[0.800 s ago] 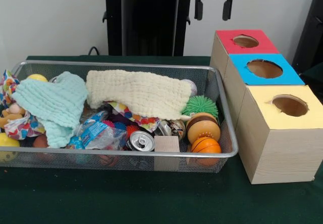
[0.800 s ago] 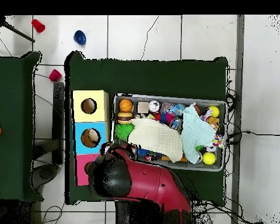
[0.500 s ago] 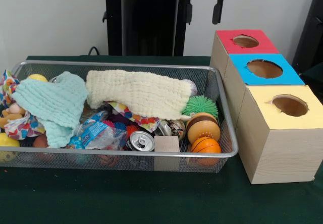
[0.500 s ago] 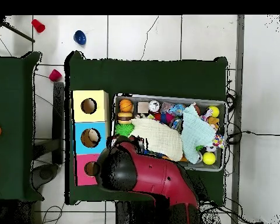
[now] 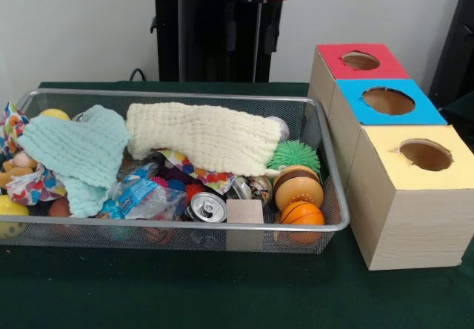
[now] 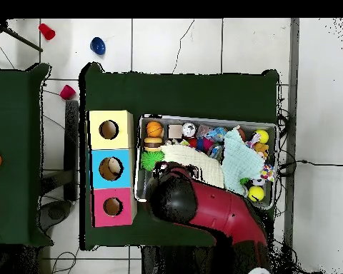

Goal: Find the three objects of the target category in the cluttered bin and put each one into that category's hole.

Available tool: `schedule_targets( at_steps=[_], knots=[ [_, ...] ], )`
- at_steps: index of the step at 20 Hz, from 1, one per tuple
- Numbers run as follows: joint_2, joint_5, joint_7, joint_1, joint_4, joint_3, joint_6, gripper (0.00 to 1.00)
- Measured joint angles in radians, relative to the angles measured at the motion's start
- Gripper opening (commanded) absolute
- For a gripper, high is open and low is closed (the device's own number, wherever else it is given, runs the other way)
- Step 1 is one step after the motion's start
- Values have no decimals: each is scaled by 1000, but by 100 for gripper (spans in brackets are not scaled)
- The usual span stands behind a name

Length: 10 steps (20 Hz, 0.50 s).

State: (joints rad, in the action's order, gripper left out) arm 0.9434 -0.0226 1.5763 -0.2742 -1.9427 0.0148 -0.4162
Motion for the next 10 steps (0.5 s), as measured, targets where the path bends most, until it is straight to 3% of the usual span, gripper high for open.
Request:
schedule_targets(
  at_steps=[10],
  knots=[
    [-110, 67, 0, -152, 26, -21, 11, 100]
  ],
)
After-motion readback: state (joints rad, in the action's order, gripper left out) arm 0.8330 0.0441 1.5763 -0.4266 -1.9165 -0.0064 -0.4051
